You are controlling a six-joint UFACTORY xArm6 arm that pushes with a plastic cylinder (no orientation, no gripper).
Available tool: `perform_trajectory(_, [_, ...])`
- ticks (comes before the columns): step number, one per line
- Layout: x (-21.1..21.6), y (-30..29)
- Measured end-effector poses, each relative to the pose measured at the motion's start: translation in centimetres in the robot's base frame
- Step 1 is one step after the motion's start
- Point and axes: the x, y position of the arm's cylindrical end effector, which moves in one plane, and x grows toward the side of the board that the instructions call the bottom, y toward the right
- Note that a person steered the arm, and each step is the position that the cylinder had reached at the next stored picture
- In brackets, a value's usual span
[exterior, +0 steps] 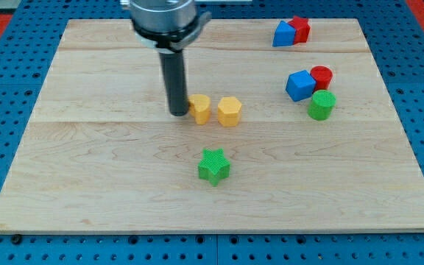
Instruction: Push the yellow blocks close to the blue cube
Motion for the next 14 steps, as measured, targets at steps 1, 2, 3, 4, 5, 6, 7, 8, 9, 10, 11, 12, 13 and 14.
perform_trajectory(1, [0.7,5.0])
perform_trajectory(2, [1.1,9.4])
perform_trajectory(3, [1.1,12.6])
perform_trajectory(4, [2.2,9.9])
perform_trajectory(5, [5.2,11.0])
perform_trajectory(6, [5.9,15.0])
perform_trajectory(7, [5.1,16.9])
perform_trajectory(8, [3.3,16.8])
perform_trajectory(9, [3.6,17.8])
perform_trajectory(10, [4.6,13.2])
perform_trajectory(11, [4.6,5.9])
perform_trajectory(12, [3.4,1.3])
perform_trajectory(13, [0.2,2.5])
perform_trajectory(14, [-1.4,5.6])
